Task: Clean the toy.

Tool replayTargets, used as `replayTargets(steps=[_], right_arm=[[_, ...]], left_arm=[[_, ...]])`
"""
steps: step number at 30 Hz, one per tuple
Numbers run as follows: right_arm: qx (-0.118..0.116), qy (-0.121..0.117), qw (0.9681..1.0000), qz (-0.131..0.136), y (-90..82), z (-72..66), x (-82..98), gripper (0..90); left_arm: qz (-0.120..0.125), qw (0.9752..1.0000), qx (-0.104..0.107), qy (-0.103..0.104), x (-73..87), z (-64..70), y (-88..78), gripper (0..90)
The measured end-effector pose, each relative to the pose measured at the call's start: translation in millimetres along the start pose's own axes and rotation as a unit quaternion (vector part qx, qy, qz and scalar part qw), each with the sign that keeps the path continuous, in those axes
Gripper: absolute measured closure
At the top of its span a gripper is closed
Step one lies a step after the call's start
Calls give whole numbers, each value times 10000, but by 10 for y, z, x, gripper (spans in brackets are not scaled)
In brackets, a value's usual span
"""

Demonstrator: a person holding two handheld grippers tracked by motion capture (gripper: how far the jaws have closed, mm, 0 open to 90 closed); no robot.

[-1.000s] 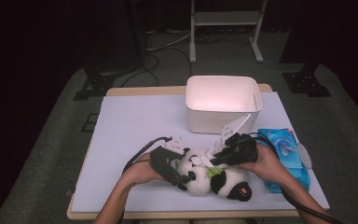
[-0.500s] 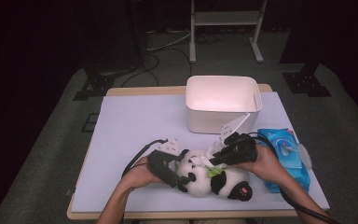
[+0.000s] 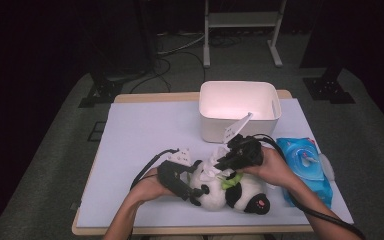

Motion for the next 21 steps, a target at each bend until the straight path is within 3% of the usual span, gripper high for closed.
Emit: replayTargets(steps=[11,21], right_arm=[[-55,-62,10000,-37,142,29,-161,818],[-28,126,9999,-86,47,86,0,818]], left_arm=[[30,10000,21,15,18,-3,-9,159],[110,9999,66,0,52,-34,-43,160]])
Point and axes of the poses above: each handheld gripper's, and its own axes: y roughly forward along the jaws, x roughly out of its underside, z roughly to its right, the point moved 2 cm from there along y, roughly forward along the jaws, and after that the axes turned 6 degrees about x, right-handed, at the moved point
